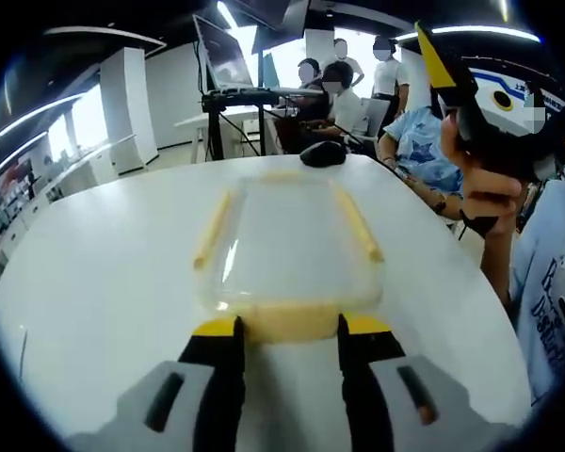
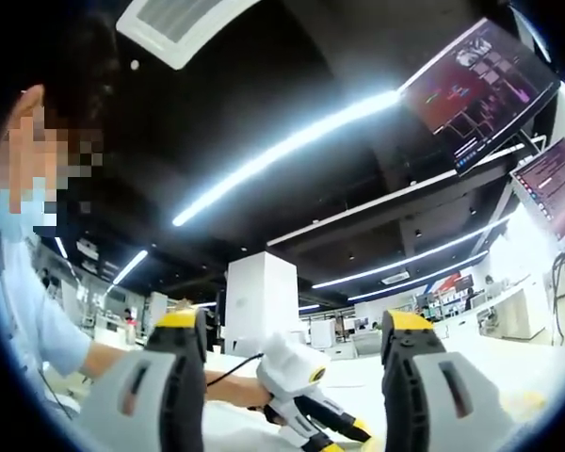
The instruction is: Snap each plastic latch of the storage box into its locked position after aligning the lid with the box until every specified latch is closed and the lid sits flush.
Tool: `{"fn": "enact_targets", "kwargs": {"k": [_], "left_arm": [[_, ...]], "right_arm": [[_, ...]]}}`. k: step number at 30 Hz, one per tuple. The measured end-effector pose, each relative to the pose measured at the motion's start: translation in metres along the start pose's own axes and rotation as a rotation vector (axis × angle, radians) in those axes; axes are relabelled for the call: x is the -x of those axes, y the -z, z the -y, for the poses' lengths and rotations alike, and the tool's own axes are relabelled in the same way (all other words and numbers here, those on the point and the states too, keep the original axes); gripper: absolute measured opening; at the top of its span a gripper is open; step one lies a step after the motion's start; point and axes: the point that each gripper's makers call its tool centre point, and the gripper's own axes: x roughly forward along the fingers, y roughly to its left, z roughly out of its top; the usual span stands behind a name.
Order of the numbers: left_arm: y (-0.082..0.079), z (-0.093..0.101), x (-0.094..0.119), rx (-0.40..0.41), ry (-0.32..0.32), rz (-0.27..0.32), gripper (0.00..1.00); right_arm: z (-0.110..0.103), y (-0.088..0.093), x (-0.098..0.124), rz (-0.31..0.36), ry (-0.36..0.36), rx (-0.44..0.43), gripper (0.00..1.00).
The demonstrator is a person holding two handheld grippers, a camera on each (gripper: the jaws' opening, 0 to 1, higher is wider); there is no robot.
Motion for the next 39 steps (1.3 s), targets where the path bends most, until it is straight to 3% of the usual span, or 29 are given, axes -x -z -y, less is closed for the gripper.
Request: {"fn": "enact_targets", "kwargs": {"k": [14, 39], "left_arm": [[0.0, 0.007, -0.002, 0.004, -0.017, -0.058, 0.38], [0.01, 0.017, 0.007, -0.001, -0.035, -0.157, 0.38]], "right_arm": [[-0.002, 0.012, -0.002, -0.047, 0.004, 0.031, 0.77], [-0.008, 0.015, -0.005, -0.048, -0.02, 0.025, 0.77]]}}
